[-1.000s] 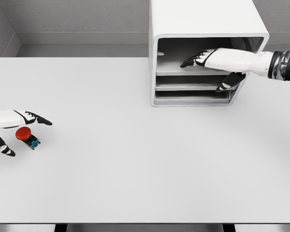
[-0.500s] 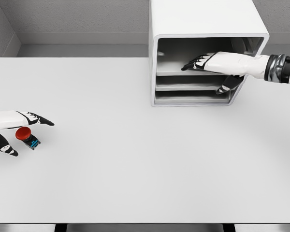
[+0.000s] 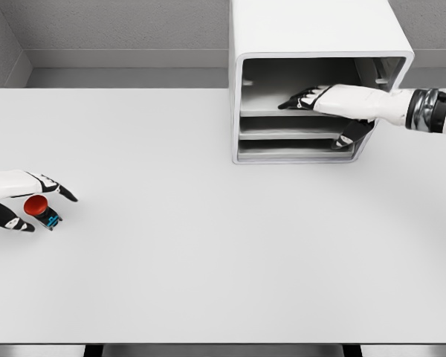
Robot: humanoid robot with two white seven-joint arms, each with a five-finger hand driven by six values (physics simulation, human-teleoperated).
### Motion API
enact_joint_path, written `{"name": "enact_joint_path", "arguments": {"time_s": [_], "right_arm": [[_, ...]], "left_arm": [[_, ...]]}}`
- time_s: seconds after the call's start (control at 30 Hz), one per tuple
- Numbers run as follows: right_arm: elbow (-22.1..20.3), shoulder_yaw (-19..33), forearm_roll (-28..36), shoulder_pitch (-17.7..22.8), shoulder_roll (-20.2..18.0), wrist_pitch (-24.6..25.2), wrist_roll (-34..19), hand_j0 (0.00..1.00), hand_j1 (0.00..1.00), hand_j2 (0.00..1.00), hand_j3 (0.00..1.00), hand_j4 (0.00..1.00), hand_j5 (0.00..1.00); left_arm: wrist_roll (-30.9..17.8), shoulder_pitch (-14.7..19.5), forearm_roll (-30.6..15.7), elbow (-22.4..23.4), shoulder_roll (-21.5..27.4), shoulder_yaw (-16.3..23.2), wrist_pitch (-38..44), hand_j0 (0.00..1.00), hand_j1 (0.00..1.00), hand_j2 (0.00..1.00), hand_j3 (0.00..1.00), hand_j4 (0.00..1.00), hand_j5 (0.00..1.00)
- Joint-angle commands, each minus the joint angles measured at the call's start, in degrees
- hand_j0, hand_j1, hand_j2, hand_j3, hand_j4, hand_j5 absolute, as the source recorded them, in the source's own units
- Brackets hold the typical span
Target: Slide open multi-storey tabletop storage cabinets and put open load switch and slide close multi-storey tabletop storage cabinets
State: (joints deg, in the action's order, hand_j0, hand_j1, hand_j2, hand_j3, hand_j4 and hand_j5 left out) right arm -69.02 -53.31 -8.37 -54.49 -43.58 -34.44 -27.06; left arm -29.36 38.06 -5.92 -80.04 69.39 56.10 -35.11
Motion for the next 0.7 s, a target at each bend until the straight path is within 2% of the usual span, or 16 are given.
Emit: {"name": "enact_joint_path", "arguments": {"time_s": [0.0,0.2,0.3,0.47,0.53,0.67], "right_arm": [[-0.3,-0.4,-0.8,0.0,0.0,-0.6,-0.2,1.00,1.00,1.00,1.00,1.00,1.00],[-3.8,0.0,-0.7,0.9,-1.7,-0.6,-0.1,1.00,1.00,1.00,1.00,1.00,1.00],[-4.2,0.6,-0.7,1.1,-2.9,-0.6,0.0,1.00,1.00,1.00,1.00,1.00,1.00],[-7.6,0.8,-0.5,2.5,-5.0,-0.6,0.2,1.00,1.00,1.00,1.00,1.00,1.00],[-8.3,1.0,-0.4,2.9,-5.5,-0.6,0.2,1.00,1.00,1.00,1.00,1.00,1.00],[-10.9,1.2,-0.3,3.2,-6.8,-0.6,0.3,1.00,1.00,1.00,1.00,1.00,1.00]], "left_arm": [[0.0,0.0,-0.1,0.1,0.0,0.1,0.1,0.75,0.75,0.75,0.75,0.75,0.75],[0.0,0.0,-0.1,0.1,0.0,0.2,0.1,0.75,0.75,0.75,0.75,0.75,0.75],[0.0,-0.1,0.1,0.1,0.0,0.2,0.1,0.75,0.75,0.75,0.75,0.75,0.75],[0.0,-0.9,0.8,0.1,0.1,-0.1,0.1,0.73,0.73,0.73,0.73,0.73,0.73],[0.0,-1.0,0.8,0.1,0.1,-0.2,0.1,0.68,0.68,0.68,0.68,0.68,0.68],[0.1,-0.9,0.8,0.2,0.2,-0.4,0.1,0.67,0.67,0.67,0.67,0.67,0.67]]}}
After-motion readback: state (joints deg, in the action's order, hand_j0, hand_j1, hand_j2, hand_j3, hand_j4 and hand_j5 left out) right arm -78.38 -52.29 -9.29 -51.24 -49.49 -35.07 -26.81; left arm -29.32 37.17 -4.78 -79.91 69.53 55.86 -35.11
